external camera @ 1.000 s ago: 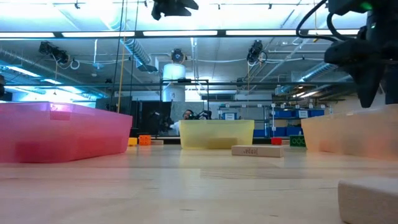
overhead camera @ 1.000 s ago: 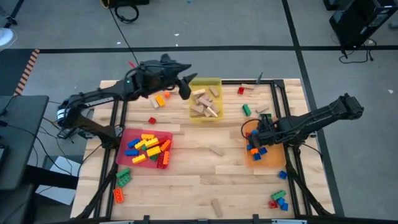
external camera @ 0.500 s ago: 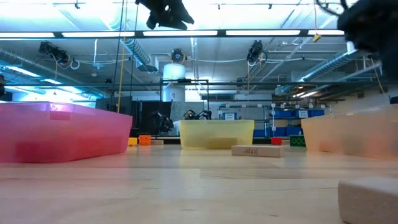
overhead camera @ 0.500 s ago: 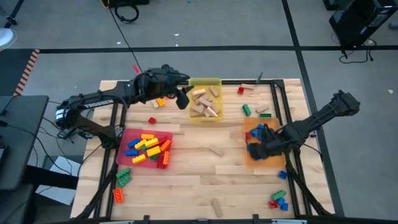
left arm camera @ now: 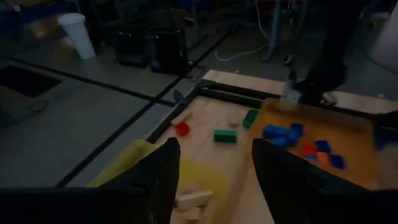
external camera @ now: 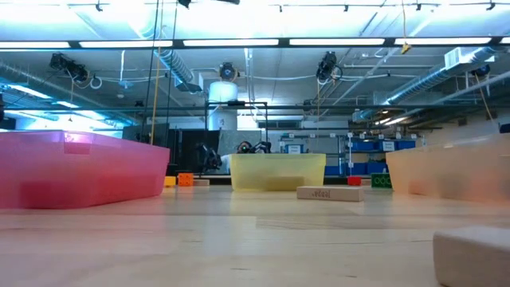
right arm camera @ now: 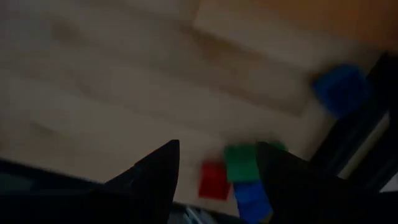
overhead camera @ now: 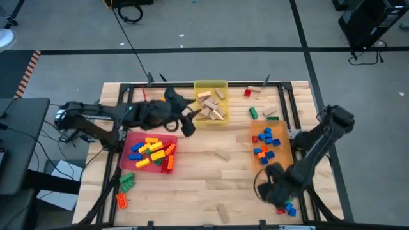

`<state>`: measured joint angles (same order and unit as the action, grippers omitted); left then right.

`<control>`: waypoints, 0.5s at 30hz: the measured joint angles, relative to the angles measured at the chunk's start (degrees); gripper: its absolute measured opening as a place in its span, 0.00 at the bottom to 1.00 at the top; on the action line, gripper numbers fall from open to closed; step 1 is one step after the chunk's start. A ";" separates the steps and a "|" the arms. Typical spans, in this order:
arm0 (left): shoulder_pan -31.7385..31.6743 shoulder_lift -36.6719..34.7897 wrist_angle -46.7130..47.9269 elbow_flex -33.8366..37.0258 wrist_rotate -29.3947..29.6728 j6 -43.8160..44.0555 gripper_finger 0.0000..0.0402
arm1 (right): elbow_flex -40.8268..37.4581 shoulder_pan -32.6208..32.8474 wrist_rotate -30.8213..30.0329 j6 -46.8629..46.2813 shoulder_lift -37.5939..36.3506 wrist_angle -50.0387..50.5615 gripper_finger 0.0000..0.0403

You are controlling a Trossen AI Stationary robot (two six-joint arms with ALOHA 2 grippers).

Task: Sort blocks by size
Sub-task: Put the 1 stud red game piece into the orange bin

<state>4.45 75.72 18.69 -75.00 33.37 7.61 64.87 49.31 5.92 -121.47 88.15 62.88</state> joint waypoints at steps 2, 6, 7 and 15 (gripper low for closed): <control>2.76 0.00 0.01 0.00 2.71 1.70 0.52 | 2.70 2.35 0.18 -0.52 3.22 -0.07 0.56; 8.74 0.00 0.11 0.00 8.30 4.03 0.52 | 6.67 6.58 1.20 -3.04 8.65 -0.83 0.56; 10.27 0.00 0.19 0.00 9.39 4.79 0.52 | 7.32 7.60 1.48 -3.39 9.72 -1.23 0.56; 19.90 0.11 0.80 -0.01 17.42 9.90 0.52 | 8.41 12.22 1.70 -3.45 16.09 -6.93 0.56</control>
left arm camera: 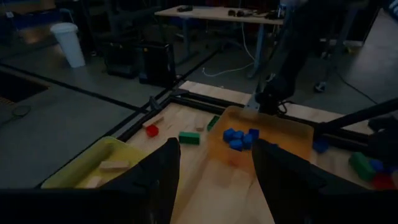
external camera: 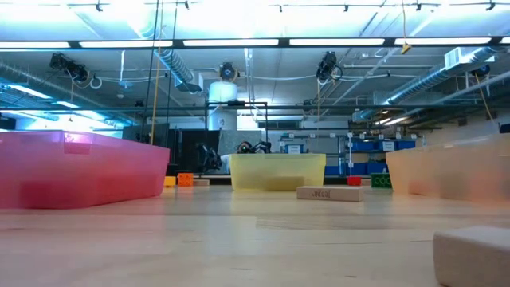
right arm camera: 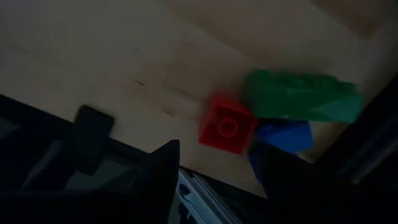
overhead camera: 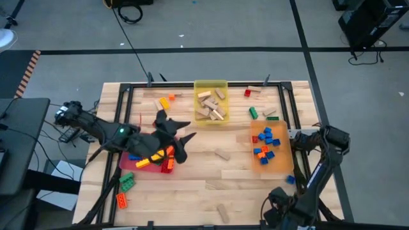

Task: Sort blocks by size
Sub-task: Put the 1 stud red game piece into the orange bin

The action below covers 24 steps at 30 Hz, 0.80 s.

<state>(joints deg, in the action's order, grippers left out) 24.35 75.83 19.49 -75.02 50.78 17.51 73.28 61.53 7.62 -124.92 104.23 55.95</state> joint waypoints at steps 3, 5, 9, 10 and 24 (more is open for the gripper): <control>2.30 0.40 -0.02 -0.03 2.84 1.03 0.52 | -0.02 0.66 0.02 -0.05 1.46 -1.54 0.55; 3.21 1.01 -0.58 -0.04 3.70 1.17 0.52 | -0.04 0.92 0.01 -0.05 1.87 -2.81 0.55; 4.52 2.71 -0.73 -0.05 4.56 2.59 0.52 | -0.11 1.29 -0.28 0.26 2.76 -3.38 0.56; 4.68 3.19 -0.73 -0.05 4.79 3.27 0.52 | -0.13 1.42 -0.37 0.27 3.10 -3.27 0.56; 5.46 7.10 -2.83 -0.05 4.85 4.38 0.52 | -0.20 1.54 0.05 -1.07 4.54 -1.70 0.56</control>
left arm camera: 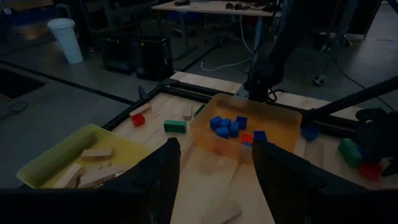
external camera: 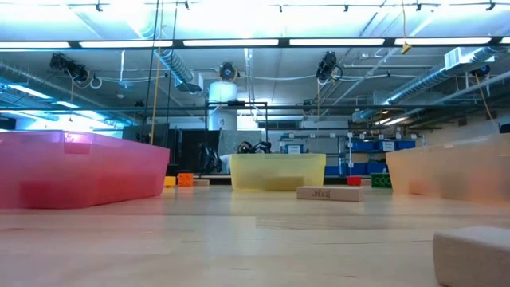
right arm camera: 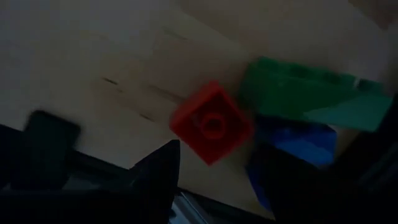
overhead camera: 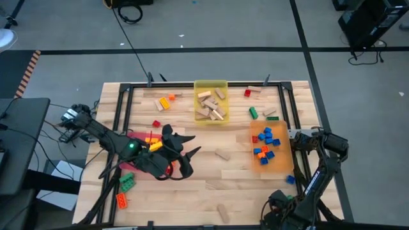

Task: Sort blocks by size
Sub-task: Put the 1 stud red game piece into the orange bin

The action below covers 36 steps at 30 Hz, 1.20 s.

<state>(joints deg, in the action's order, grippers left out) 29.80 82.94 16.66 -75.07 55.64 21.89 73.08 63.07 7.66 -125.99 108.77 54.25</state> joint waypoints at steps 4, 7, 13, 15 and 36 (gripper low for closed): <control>0.00 0.00 -0.25 0.00 0.00 -0.02 0.52 | 0.00 -0.09 -2.62 -0.02 0.00 -0.11 0.56; 0.00 0.00 -0.64 0.00 0.00 0.01 0.52 | 0.00 -0.41 -3.36 -0.28 0.00 -0.12 0.55; 0.00 -0.02 -0.57 0.00 -0.02 0.85 0.52 | -0.21 -0.67 -3.54 0.86 2.18 -0.52 0.55; 0.00 -0.02 -0.56 0.00 -0.04 0.87 0.52 | -0.21 -0.75 -3.54 0.94 3.30 -1.23 0.56; 0.00 -0.02 -0.56 0.00 -0.09 1.16 0.52 | -0.09 -3.22 -6.29 -1.35 4.00 1.91 0.67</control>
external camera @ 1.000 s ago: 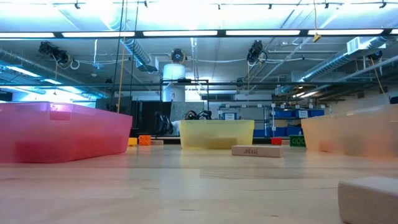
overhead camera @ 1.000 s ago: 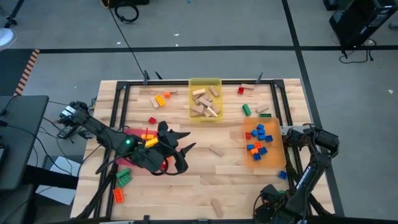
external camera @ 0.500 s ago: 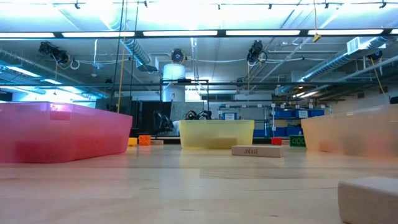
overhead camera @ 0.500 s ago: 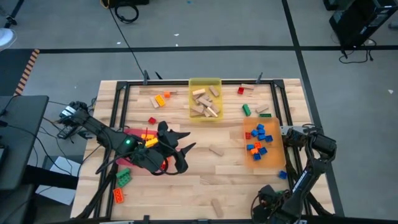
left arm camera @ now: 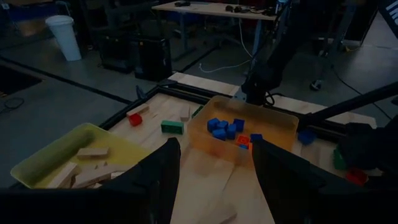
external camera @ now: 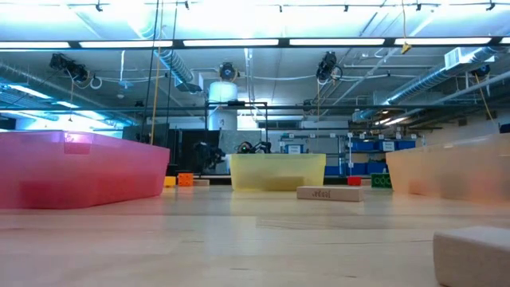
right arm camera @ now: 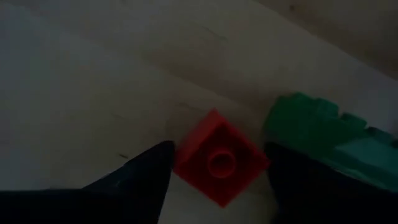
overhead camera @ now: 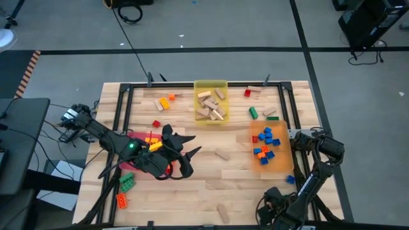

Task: Sort blocks by size
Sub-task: Put the 1 stud red game piece into the orange bin

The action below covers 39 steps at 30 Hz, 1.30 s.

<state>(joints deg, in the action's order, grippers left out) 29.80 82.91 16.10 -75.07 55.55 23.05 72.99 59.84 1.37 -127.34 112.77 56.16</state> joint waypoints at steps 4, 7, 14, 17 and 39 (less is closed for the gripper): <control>0.00 0.00 0.00 0.00 0.00 0.15 0.52 | -0.02 -0.29 -0.51 1.99 0.02 0.67 0.70; 0.00 0.00 0.00 0.00 -0.02 0.18 0.52 | -0.09 -0.29 -1.41 2.57 0.04 0.65 0.71; 0.00 -0.02 -0.02 0.00 -0.07 0.42 0.52 | -0.11 -0.31 -1.68 2.90 0.07 -0.06 0.63; 0.00 -0.02 -0.02 0.00 -0.07 1.45 0.52 | -0.13 -0.32 -1.75 2.92 0.09 -0.79 0.58; -0.07 -0.02 -0.06 0.00 -0.07 -2.24 0.52 | -0.33 -3.28 -14.92 6.46 -7.21 2.99 0.53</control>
<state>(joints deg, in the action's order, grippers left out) 29.74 82.89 16.04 -75.07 55.48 20.81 72.66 56.57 -13.55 -120.88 105.56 59.15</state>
